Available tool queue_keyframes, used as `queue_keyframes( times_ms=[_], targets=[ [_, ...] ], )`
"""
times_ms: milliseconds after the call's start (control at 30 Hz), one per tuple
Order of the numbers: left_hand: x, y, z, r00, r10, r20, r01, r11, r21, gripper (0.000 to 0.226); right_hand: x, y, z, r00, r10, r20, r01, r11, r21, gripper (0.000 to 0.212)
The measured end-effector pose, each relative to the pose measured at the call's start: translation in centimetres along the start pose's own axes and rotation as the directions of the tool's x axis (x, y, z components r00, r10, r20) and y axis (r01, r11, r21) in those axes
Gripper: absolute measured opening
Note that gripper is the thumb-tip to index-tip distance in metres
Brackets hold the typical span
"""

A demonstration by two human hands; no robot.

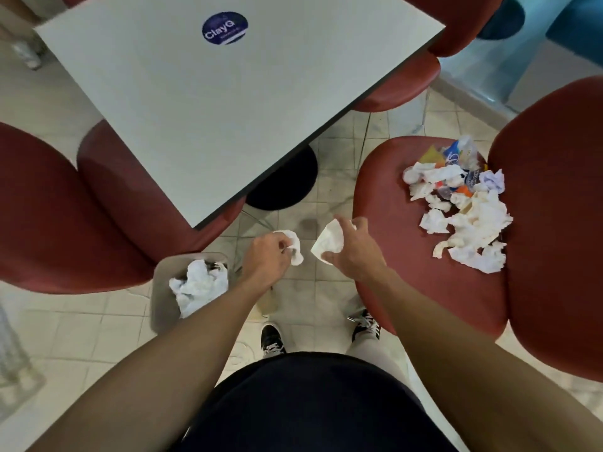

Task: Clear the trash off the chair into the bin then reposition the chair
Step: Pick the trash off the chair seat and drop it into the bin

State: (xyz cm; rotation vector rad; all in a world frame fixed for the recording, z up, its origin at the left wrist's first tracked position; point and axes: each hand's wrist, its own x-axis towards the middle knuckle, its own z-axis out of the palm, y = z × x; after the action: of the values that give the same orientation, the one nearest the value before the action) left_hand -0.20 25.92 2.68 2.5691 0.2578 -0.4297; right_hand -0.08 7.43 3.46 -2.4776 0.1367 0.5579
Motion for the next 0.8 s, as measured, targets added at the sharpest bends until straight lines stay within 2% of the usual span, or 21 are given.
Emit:
queue_keyframes(
  times_ms=[200,400,667,800],
  targets=[
    [-2.1,-7.8,-2.6,0.995,-0.099,-0.026,0.096,0.991,-0.089,0.01,-0.6,-5.9,4.5,0.995,-0.055,0.089,0.061,0.996,-0.06,0.085],
    [-3.7,-14.6,-3.9,0.975,-0.208,-0.081,0.2,0.975,-0.101,0.011,-0.9,-10.4,8.7,0.984,-0.095,0.15,0.114,0.986,-0.12,0.088],
    [-4.8,-20.9,-5.1,0.928,-0.367,-0.057,0.357,0.924,-0.141,0.011,-1.3,-15.4,14.2,0.951,-0.15,0.269,0.2,0.966,-0.167,0.082],
    [-5.2,-22.9,-5.4,0.91,-0.409,-0.062,0.396,0.905,-0.157,0.018,-1.5,-17.2,16.3,0.926,-0.18,0.331,0.241,0.958,-0.153,0.088]
  ],
)
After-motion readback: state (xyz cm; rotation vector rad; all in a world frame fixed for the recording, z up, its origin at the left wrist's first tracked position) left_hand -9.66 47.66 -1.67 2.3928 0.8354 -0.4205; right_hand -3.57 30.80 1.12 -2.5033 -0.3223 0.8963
